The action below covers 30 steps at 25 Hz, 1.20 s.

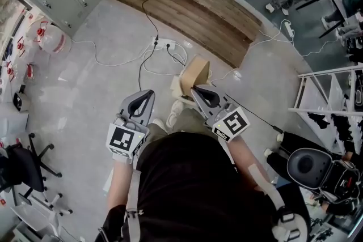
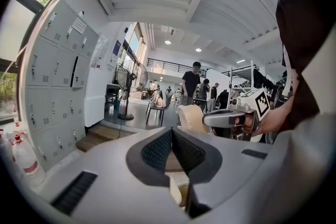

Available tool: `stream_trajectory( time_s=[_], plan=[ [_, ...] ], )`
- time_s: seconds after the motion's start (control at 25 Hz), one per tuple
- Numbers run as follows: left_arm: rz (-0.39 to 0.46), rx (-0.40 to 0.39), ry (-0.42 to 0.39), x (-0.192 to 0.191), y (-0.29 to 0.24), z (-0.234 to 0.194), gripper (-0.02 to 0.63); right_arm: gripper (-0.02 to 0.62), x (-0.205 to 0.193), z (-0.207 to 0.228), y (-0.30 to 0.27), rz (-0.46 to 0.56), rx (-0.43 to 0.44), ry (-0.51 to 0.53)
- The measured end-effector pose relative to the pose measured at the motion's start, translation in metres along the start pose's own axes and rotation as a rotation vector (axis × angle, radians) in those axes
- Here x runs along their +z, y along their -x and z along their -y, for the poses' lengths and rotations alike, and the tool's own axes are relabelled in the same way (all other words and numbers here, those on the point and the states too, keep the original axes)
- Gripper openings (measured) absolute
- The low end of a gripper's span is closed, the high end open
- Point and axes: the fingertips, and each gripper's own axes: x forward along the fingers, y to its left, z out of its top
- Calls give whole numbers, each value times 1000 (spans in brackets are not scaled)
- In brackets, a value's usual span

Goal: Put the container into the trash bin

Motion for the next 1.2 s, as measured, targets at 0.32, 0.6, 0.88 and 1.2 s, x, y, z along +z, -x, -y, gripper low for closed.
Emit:
stream_trajectory(
  time_s=[0.32, 0.6, 0.88, 1.2],
  plan=[
    [-9, -3, -13, 21, -81, -29, 9, 18, 9, 79, -24, 1, 10, -22],
    [-25, -39, -25, 32, -149, -27, 9, 18, 9, 145, -17, 17, -25, -48],
    [-47, -110, -32, 36, -197, -16, 9, 18, 8, 186, -6, 27, -89, -71],
    [-88, -264, -27, 35, -247, -31, 9, 18, 3, 225, -10, 15, -245, -128]
  ],
)
